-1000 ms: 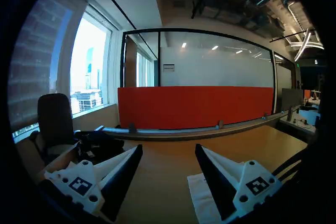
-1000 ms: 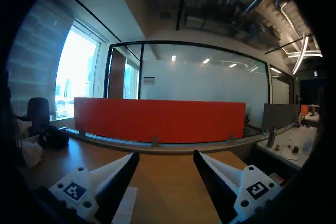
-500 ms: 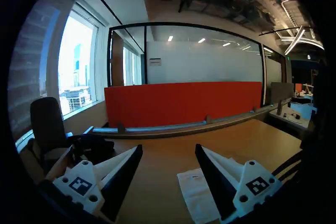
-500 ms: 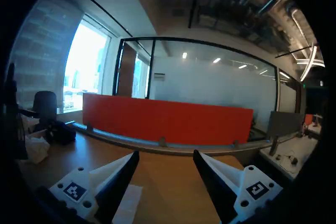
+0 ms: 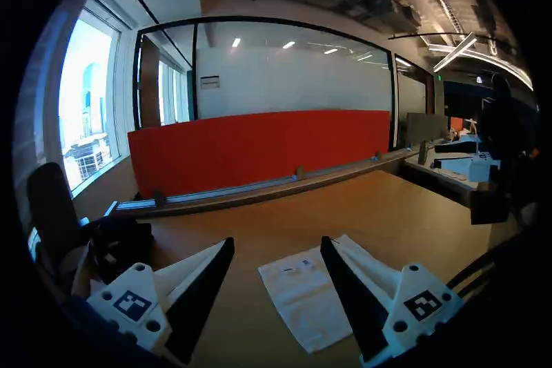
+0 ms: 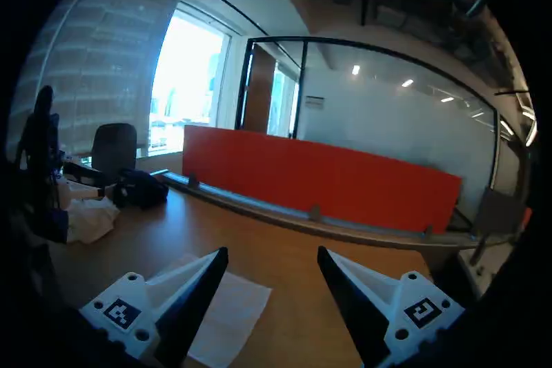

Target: Fold towel

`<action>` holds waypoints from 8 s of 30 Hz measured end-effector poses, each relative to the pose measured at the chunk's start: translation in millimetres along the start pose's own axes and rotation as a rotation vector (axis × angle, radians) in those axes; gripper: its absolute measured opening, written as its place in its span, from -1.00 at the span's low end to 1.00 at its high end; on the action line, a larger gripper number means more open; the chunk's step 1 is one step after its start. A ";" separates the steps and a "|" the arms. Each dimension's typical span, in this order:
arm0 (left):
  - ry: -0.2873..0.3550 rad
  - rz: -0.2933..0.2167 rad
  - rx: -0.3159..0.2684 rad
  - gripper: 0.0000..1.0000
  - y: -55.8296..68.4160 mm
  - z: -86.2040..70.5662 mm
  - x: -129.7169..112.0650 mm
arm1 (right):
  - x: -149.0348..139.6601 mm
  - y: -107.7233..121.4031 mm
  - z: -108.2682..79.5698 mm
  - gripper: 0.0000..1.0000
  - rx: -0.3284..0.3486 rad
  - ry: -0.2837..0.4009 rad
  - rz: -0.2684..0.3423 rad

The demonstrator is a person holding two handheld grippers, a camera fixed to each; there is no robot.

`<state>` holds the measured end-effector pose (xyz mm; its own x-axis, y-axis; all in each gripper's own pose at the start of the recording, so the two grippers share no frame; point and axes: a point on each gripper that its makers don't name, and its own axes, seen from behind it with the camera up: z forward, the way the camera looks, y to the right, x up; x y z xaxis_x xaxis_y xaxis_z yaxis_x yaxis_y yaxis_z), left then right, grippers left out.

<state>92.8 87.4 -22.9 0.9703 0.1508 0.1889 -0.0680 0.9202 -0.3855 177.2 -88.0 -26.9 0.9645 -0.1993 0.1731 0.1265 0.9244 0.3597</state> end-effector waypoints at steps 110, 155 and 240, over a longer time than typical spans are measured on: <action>-0.605 0.122 -0.258 0.77 82.1 43.8 -289.2 | -317.9 -99.5 10.4 0.41 0.437 -0.622 -0.115; -0.624 0.057 -0.202 -0.67 88.7 40.4 -280.0 | -296.5 -111.4 13.0 -0.80 0.435 -0.597 -0.075; -0.648 -0.089 -0.239 -0.67 126.7 -38.9 -181.8 | -172.9 -107.8 -61.3 -0.81 0.472 -0.499 -0.082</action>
<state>-83.2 162.5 -141.1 0.6308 0.3321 0.7013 0.1308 0.8453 -0.5180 11.0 -133.2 -151.8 0.7196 -0.4928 0.4892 -0.0294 0.6822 0.7305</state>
